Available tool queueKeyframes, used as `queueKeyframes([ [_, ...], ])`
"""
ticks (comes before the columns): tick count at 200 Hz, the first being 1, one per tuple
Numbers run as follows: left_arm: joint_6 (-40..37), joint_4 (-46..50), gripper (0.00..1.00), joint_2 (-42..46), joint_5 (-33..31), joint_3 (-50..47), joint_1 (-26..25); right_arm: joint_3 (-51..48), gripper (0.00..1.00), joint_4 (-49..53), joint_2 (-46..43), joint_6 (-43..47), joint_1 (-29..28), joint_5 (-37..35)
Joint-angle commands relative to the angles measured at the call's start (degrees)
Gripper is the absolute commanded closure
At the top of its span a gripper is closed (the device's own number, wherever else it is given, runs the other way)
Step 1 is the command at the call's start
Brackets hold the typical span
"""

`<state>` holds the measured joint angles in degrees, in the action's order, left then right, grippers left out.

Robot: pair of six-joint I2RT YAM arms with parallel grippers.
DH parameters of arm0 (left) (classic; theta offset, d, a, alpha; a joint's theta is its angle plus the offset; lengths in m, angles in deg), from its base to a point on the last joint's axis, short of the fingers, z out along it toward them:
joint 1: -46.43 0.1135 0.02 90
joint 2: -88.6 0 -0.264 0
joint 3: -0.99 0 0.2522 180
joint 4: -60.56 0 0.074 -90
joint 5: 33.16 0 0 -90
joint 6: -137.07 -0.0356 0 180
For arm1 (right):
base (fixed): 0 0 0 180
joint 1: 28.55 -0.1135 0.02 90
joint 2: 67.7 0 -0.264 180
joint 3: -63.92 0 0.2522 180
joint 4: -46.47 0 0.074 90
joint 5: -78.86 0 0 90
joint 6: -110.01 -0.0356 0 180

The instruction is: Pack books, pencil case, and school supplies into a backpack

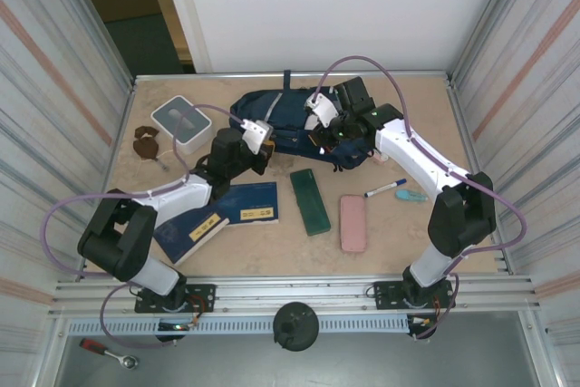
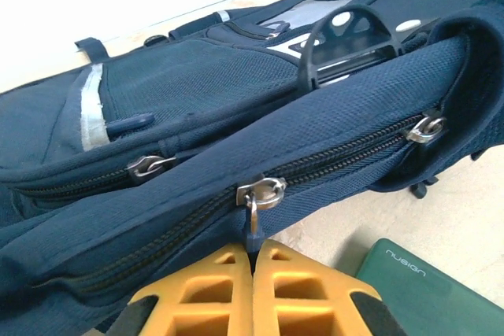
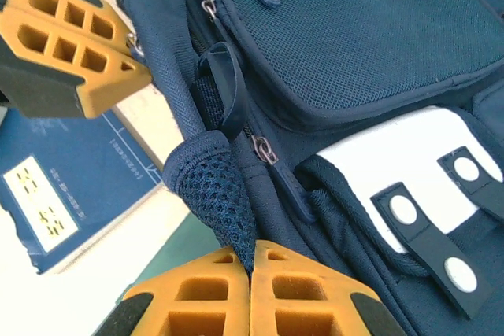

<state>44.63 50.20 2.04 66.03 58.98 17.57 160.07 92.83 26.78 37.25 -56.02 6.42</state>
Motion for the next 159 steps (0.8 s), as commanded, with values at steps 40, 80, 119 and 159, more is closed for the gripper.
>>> queueKeyframes([
  [40, 4.28, 1.12, 1.00, 3.98, 11.31, -1.49, 7.41, -1.77, 1.00, 0.53, -1.30, 7.51, 0.13, -7.39],
  [80, 4.99, 4.43, 1.00, 4.57, 10.57, -0.66, 9.78, -3.28, 1.00, -0.37, -1.66, 11.51, 0.40, -9.28],
  [119, 5.86, 9.61, 1.00, 4.57, 11.31, 1.01, 9.77, -2.63, 1.00, -1.08, 0.03, 14.79, 0.70, -13.55],
  [159, 5.43, 11.37, 1.00, 2.12, 14.33, 2.33, 9.75, -3.15, 1.00, -2.35, -0.76, 14.42, 0.48, -8.01],
])
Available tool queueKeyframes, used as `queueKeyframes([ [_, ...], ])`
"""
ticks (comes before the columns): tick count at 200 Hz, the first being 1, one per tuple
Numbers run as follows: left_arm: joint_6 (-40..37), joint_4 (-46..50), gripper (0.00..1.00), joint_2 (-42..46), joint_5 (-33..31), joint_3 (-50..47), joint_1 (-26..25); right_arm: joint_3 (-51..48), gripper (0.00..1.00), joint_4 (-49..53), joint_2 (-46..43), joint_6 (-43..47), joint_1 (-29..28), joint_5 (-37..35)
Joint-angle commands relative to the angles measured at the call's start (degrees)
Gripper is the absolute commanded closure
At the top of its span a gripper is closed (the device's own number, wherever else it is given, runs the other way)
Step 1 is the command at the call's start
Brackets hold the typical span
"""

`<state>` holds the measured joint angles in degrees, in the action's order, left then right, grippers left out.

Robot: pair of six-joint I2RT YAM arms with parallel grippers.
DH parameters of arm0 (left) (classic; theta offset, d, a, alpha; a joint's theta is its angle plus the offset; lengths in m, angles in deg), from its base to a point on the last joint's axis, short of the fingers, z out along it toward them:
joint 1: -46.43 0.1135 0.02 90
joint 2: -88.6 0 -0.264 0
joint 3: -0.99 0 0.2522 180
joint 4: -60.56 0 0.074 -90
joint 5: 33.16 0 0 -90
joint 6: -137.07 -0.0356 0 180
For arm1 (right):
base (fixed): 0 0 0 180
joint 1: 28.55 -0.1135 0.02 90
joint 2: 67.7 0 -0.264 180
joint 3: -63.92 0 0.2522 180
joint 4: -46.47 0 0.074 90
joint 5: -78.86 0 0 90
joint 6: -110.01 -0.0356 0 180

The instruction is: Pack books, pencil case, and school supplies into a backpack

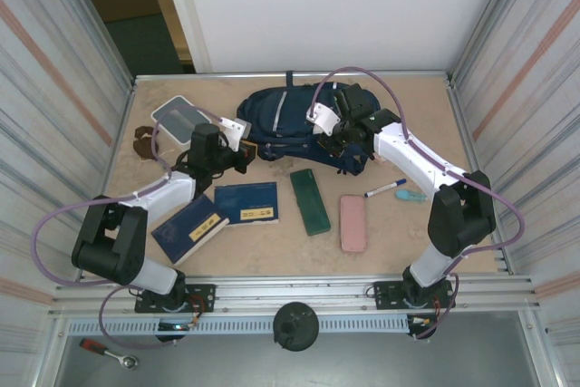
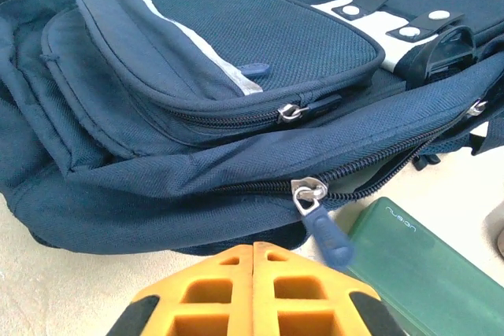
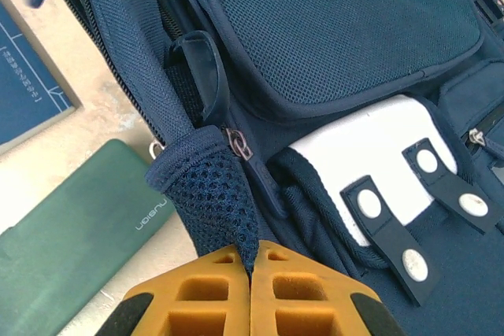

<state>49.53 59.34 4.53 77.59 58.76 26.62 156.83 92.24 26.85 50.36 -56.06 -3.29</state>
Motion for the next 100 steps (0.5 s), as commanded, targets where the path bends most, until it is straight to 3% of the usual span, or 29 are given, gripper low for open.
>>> queueKeyframes([
  [1, 0.53, 2.23, 1.00, -0.51, 2.92, 2.60, 0.72, -0.06, 1.00, -1.95, -0.95, 1.23, 0.55, 1.87],
  [30, 1.81, 0.57, 1.00, -3.70, 5.87, 3.64, 0.22, -0.07, 1.00, -2.40, -1.03, 0.04, 0.53, 2.95],
  [63, 4.06, -2.73, 0.73, -3.99, 8.81, 2.32, -0.67, 0.30, 1.00, -2.04, -0.96, -1.24, 0.52, 3.39],
  [100, 4.81, -3.23, 0.59, -4.75, 10.71, 0.56, 0.22, 0.35, 1.00, -2.04, -1.12, -1.26, 0.35, 3.17],
])
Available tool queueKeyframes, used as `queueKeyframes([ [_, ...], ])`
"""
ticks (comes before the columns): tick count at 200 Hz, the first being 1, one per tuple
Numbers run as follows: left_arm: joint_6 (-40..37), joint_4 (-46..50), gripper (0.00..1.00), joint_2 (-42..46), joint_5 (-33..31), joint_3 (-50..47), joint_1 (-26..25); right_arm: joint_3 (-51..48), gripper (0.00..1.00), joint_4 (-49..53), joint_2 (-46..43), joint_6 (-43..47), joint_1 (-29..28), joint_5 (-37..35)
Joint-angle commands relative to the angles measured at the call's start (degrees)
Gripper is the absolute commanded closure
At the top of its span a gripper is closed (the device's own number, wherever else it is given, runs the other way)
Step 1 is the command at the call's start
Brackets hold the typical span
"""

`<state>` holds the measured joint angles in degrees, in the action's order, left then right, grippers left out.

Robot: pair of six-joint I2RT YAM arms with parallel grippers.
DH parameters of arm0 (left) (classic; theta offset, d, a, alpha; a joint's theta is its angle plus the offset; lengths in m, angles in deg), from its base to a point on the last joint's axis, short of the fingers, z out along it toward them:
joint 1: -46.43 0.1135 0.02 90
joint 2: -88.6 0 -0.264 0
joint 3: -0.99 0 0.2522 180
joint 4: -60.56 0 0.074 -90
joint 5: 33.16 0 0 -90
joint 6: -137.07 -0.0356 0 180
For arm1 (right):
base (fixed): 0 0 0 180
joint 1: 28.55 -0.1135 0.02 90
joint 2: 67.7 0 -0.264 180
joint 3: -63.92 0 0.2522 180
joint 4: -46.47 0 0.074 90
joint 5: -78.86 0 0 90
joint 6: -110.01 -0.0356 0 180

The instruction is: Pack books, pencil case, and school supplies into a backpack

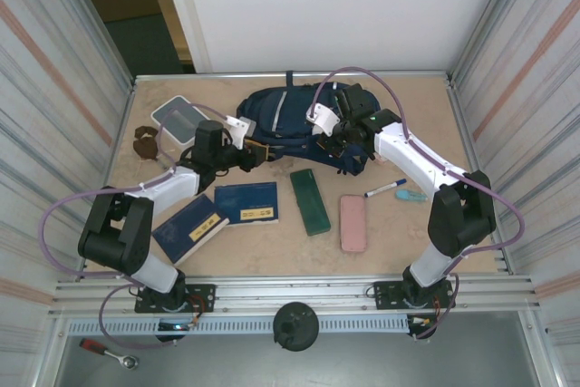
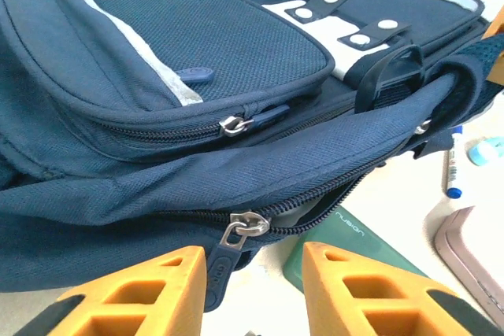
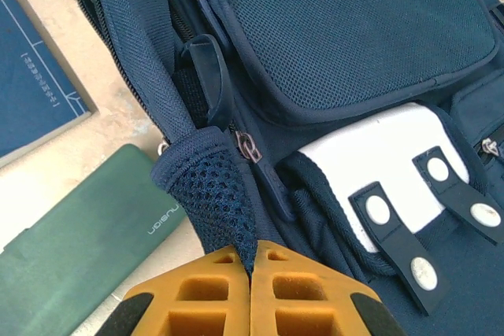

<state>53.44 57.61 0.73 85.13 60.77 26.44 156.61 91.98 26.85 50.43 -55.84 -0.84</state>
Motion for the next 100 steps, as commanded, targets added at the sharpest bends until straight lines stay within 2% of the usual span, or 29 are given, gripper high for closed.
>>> queueKeyframes([
  [1, 0.91, -1.45, 0.58, -1.01, 3.26, -1.36, 0.48, 0.59, 1.00, -1.78, -1.16, -1.32, 0.13, 0.75],
  [39, 1.11, 0.08, 0.54, -3.00, 6.12, -0.87, 2.09, 1.02, 1.00, -1.56, -0.95, -1.16, 0.13, 0.83],
  [62, 1.55, -0.78, 0.47, -3.51, 6.63, -1.72, 2.93, 1.40, 1.00, -1.16, -0.86, -0.90, 0.05, 0.94],
  [100, 0.60, -0.30, 0.44, -6.98, 10.10, 0.22, 3.18, 1.45, 1.00, -1.07, -0.45, -0.81, 0.03, 0.86],
])
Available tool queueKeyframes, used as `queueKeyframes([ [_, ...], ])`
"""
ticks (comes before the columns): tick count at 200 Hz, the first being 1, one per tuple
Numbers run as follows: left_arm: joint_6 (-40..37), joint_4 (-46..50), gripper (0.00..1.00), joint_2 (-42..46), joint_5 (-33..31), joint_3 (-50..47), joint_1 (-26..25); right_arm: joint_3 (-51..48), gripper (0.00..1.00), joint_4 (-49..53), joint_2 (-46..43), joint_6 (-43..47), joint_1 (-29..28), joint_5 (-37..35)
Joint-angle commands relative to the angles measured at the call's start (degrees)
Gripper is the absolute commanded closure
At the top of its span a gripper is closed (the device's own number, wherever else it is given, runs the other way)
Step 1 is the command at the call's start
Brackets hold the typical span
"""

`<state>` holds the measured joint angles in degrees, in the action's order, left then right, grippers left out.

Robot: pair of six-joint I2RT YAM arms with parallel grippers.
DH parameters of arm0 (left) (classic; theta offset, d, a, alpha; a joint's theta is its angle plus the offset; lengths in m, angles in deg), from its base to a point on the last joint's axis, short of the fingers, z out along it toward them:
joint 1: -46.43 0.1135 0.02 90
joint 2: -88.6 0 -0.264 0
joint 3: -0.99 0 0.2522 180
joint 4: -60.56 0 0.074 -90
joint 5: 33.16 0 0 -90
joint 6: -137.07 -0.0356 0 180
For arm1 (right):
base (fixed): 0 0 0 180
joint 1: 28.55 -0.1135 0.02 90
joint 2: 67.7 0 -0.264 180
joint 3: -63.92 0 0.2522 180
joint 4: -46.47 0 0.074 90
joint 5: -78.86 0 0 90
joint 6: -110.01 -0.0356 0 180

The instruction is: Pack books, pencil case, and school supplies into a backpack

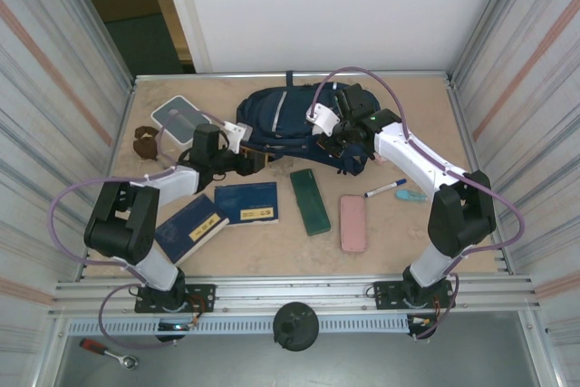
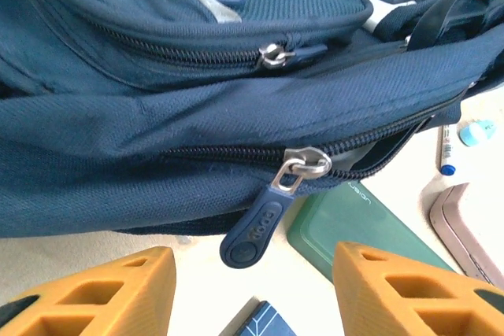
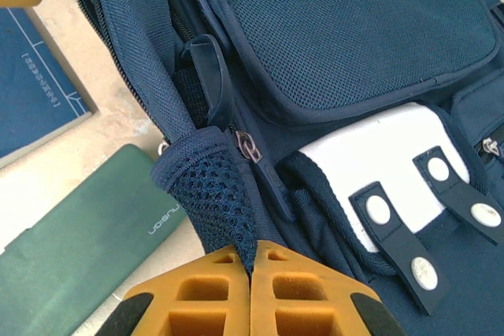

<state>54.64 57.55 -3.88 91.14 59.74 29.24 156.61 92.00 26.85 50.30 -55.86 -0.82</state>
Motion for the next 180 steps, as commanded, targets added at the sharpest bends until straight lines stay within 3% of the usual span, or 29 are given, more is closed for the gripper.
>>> queueKeyframes([
  [1, -0.70, -0.21, 0.44, -2.45, 4.23, 1.33, 0.39, 1.42, 1.00, -1.10, -0.43, -0.67, 0.06, 0.84],
  [84, -3.57, 1.38, 0.47, -5.74, 7.21, 6.44, 0.49, 1.62, 1.00, -0.57, -0.23, -0.40, 0.00, 0.75],
  [180, -4.75, 2.45, 0.91, -3.66, 5.47, 5.58, 1.26, 0.93, 1.00, -0.08, -0.49, 0.45, 0.31, -0.47],
])
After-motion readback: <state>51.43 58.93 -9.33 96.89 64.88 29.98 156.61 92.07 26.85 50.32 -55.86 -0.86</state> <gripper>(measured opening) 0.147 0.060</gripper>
